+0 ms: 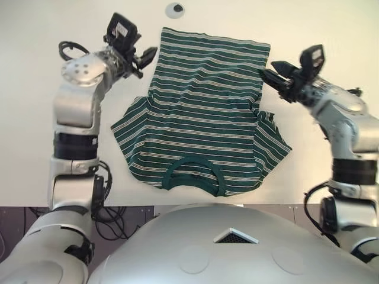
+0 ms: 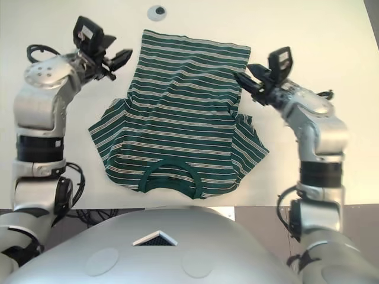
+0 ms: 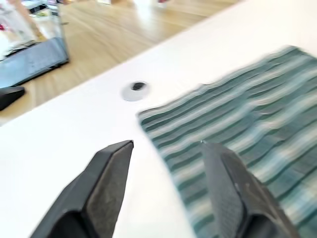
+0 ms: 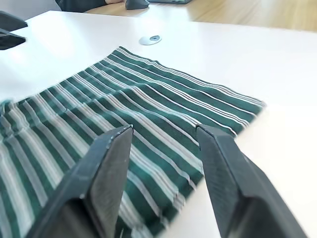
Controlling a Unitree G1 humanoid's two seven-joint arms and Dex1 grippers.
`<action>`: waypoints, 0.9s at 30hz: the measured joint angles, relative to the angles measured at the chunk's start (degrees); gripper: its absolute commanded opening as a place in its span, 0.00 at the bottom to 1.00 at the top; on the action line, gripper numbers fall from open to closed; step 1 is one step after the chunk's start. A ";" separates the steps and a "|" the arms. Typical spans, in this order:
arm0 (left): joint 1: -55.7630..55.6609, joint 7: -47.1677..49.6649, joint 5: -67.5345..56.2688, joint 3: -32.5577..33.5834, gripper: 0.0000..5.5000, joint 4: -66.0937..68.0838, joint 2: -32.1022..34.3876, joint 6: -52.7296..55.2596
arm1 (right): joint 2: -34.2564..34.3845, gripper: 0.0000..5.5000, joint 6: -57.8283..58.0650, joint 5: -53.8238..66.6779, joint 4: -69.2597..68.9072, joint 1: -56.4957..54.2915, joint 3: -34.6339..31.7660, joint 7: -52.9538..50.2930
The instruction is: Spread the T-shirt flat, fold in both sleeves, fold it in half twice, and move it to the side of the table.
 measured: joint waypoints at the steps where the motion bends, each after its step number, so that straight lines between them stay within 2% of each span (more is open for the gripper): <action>1: -1.61 0.66 0.78 -0.80 0.45 5.61 -1.63 -3.33 | 1.48 0.42 -2.42 -1.48 4.67 -2.62 0.71 -0.40; 6: -13.80 5.11 6.03 -3.74 0.45 38.19 -8.94 -20.72 | 6.71 0.42 -16.77 -8.89 33.32 -16.83 3.45 -0.25; 10: -21.38 10.87 13.68 -8.20 0.45 55.13 -10.88 -28.34 | 8.59 0.42 -22.97 -12.38 45.46 -21.54 3.50 0.11; 14: -23.58 14.57 17.51 -10.07 0.45 60.55 -10.28 -29.92 | 8.72 0.42 -25.92 -14.34 47.47 -22.19 3.69 0.97; 18: -23.43 16.16 18.49 -9.82 0.45 62.14 -6.88 -29.96 | 8.75 0.42 -27.37 -14.97 47.59 -22.18 3.42 0.96; 21: -22.46 16.86 18.47 -8.66 0.45 62.27 -4.69 -30.02 | 8.74 0.42 -28.41 -15.01 47.57 -22.18 3.05 0.78; 27: -21.61 18.75 16.22 -4.57 0.45 63.38 -4.59 -33.16 | 8.60 0.42 -28.24 -14.55 41.56 -19.18 1.08 -0.21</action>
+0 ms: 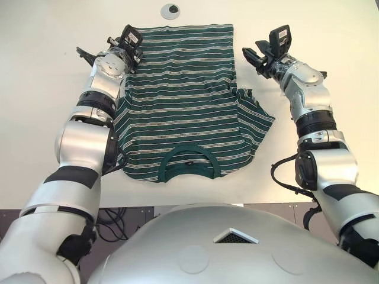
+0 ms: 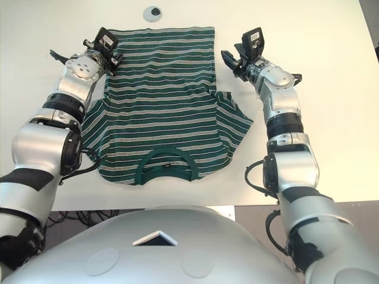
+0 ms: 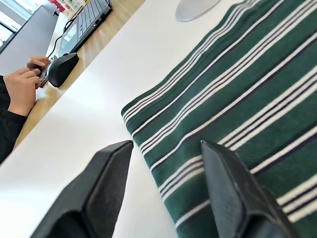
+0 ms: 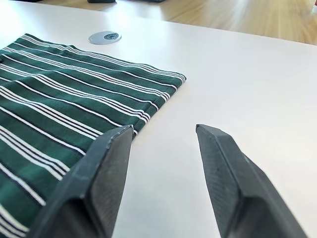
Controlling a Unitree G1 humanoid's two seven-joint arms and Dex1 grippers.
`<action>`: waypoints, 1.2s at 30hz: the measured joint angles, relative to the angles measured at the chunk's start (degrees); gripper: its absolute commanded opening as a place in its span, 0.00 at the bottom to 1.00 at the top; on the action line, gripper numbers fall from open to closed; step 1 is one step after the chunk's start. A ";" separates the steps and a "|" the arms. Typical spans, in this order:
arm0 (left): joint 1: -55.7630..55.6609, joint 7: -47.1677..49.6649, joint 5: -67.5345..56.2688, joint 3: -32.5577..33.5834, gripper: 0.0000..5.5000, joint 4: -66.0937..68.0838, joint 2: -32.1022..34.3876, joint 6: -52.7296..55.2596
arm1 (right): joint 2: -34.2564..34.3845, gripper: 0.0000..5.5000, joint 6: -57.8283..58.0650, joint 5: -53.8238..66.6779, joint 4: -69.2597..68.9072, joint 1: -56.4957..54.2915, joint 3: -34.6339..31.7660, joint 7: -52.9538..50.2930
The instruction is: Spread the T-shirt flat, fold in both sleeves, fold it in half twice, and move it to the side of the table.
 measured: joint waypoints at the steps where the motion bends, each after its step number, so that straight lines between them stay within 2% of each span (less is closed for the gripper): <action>1: 0.09 0.23 -0.39 0.96 0.45 0.14 -0.06 -0.36 | -0.01 0.42 0.47 0.46 -1.89 1.11 -0.28 0.00; 5: 0.32 0.94 -4.93 6.00 0.45 -0.80 -0.27 -1.13 | -0.15 0.42 5.89 4.15 -15.72 8.06 -3.50 -0.86; 8: 1.76 0.05 -11.29 12.11 0.45 -9.15 -0.07 -1.54 | 0.10 0.42 13.18 9.23 -28.41 13.03 -6.49 -3.01; 10: 5.72 -0.80 -14.70 14.68 0.45 -20.52 0.49 1.29 | 0.27 0.42 17.98 11.94 -40.38 17.07 -8.44 -6.54; 14: 16.89 -0.79 -19.65 18.72 0.45 -42.20 0.93 9.25 | -0.16 0.42 22.75 12.29 -53.93 26.47 -9.56 -10.37; 19: 32.52 -0.20 -28.36 26.02 0.45 -71.26 0.91 19.84 | 0.23 0.42 33.57 20.19 -73.44 47.01 -15.60 -14.19; 21: 36.14 0.68 -30.15 28.84 0.45 -77.65 1.07 23.06 | 1.57 0.42 36.28 22.65 -78.79 53.08 -18.37 -16.32; 26: 37.93 1.81 -30.52 29.57 0.45 -82.52 0.62 25.88 | 2.53 0.42 36.92 23.35 -78.89 58.48 -15.82 -16.80; 35: 37.60 1.93 -30.25 26.61 0.45 -82.64 -1.06 27.02 | 4.37 0.42 34.40 19.95 -71.42 56.33 -10.43 -18.09; 36: 37.53 1.92 -30.24 26.62 0.45 -82.63 -1.03 27.06 | 4.35 0.39 34.11 19.73 -71.14 56.17 -10.15 -18.13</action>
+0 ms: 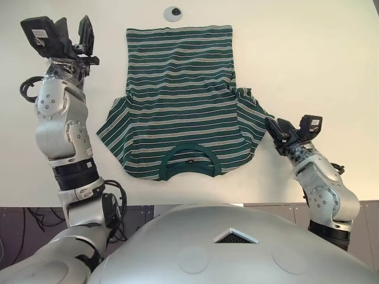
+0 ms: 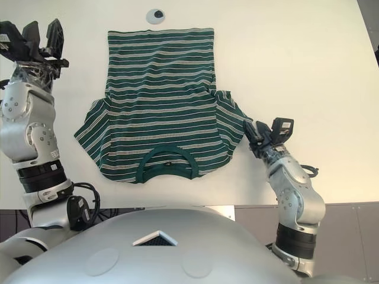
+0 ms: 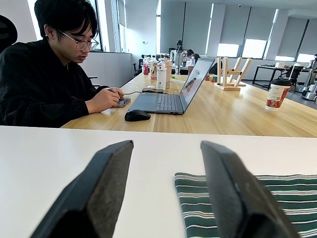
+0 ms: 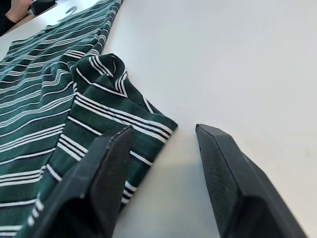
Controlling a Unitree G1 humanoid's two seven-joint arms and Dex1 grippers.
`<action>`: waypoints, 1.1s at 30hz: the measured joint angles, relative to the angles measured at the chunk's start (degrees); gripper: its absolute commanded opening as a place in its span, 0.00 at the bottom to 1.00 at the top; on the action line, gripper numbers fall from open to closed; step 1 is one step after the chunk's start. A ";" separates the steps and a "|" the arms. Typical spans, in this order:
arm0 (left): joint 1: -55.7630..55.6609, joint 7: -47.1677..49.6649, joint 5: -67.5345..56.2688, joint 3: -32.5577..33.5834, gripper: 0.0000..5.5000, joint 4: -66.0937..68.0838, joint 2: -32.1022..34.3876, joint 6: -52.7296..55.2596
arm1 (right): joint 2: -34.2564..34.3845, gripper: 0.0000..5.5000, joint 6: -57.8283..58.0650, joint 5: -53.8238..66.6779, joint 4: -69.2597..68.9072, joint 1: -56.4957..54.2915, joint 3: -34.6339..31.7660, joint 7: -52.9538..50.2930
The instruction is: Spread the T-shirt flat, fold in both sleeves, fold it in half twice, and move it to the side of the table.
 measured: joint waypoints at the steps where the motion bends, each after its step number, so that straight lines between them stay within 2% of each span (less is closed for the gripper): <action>1: 0.00 -0.01 0.01 0.01 0.45 0.00 0.05 0.04 | 0.02 0.38 -0.18 -0.19 0.21 -0.19 0.14 -0.11; 7: 0.00 0.00 0.04 0.04 0.45 0.01 0.11 0.18 | -0.28 0.17 -0.39 -1.62 1.55 -1.18 1.70 -0.67; 13: 0.00 0.00 0.35 0.14 0.45 0.12 0.20 0.20 | -0.41 0.01 -0.47 -1.88 1.88 -1.24 2.83 -0.56; 21: 0.00 -0.05 0.53 0.19 0.45 0.56 0.27 0.20 | -0.12 0.01 -1.22 -1.79 1.75 -2.21 3.10 -0.66; 25: -0.04 -0.22 0.54 0.17 0.45 0.59 0.45 0.25 | 0.08 0.01 -2.39 -1.07 -6.01 -6.02 3.87 -0.80; 30: -0.51 -0.45 0.49 0.08 0.45 0.50 1.37 1.48 | -0.48 0.01 2.71 1.00 -11.49 -6.77 10.43 -0.36; 33: -1.14 -0.55 0.46 0.11 0.45 -0.01 1.98 1.70 | -3.33 0.01 4.36 -0.32 -12.36 -5.64 15.16 1.42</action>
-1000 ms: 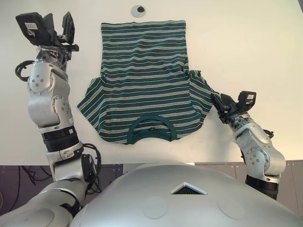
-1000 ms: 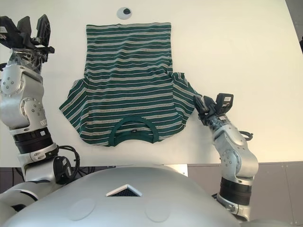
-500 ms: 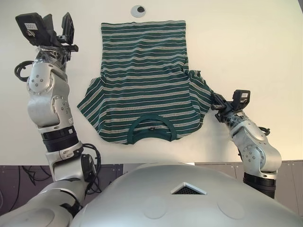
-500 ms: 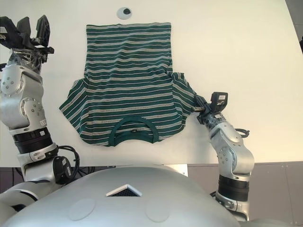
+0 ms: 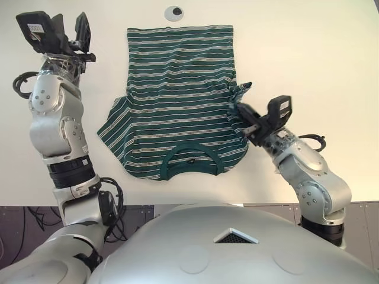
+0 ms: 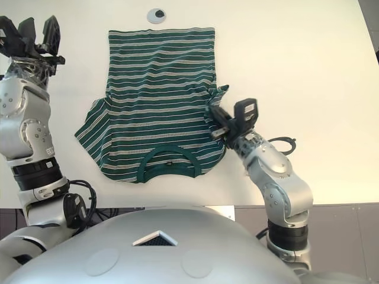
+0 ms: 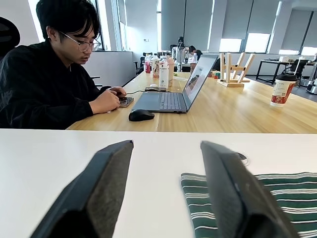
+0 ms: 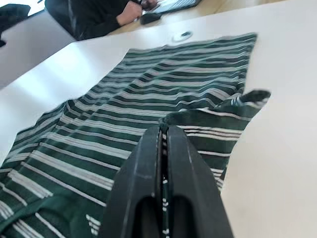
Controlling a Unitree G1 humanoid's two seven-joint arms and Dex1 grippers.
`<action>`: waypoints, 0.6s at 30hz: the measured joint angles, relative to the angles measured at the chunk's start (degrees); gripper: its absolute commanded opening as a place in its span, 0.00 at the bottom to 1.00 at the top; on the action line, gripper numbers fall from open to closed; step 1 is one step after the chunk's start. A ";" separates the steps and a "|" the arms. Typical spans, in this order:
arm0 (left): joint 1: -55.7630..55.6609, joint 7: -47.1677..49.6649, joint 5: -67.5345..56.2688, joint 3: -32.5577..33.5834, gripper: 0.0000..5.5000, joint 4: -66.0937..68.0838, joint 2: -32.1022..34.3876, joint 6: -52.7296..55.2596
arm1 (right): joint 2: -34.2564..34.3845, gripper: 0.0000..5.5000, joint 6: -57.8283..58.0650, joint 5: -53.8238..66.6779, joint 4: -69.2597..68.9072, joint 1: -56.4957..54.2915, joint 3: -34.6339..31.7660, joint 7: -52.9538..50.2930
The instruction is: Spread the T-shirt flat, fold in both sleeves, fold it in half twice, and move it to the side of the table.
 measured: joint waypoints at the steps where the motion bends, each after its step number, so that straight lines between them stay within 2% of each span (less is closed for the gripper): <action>1: -0.03 -0.07 0.00 -0.05 0.45 -0.01 0.00 0.02 | -0.32 0.01 -0.05 -0.33 -0.06 0.06 0.45 0.20; 12: -1.13 -1.56 0.07 -1.55 0.45 1.82 0.04 0.46 | -3.32 0.01 -2.12 -7.62 3.51 -1.27 10.36 1.90; 18: -1.77 -2.07 0.33 -2.33 0.45 2.39 0.04 0.91 | -3.48 0.21 -2.78 -8.51 3.81 -2.44 13.31 3.22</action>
